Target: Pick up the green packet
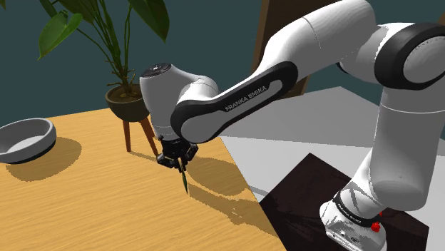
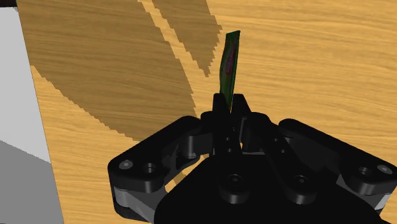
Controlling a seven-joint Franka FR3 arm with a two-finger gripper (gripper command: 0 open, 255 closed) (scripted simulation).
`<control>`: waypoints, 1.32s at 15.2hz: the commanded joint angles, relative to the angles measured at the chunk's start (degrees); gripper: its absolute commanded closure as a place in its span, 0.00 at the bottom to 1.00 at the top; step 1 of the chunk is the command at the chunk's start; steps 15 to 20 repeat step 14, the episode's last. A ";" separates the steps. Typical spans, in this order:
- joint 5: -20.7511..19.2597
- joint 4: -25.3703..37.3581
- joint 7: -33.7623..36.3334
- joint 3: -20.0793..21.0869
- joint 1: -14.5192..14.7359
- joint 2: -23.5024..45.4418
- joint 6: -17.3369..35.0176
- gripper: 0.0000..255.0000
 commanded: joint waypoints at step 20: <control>2.54 6.12 -1.85 1.03 -0.58 -3.36 -8.81 1.00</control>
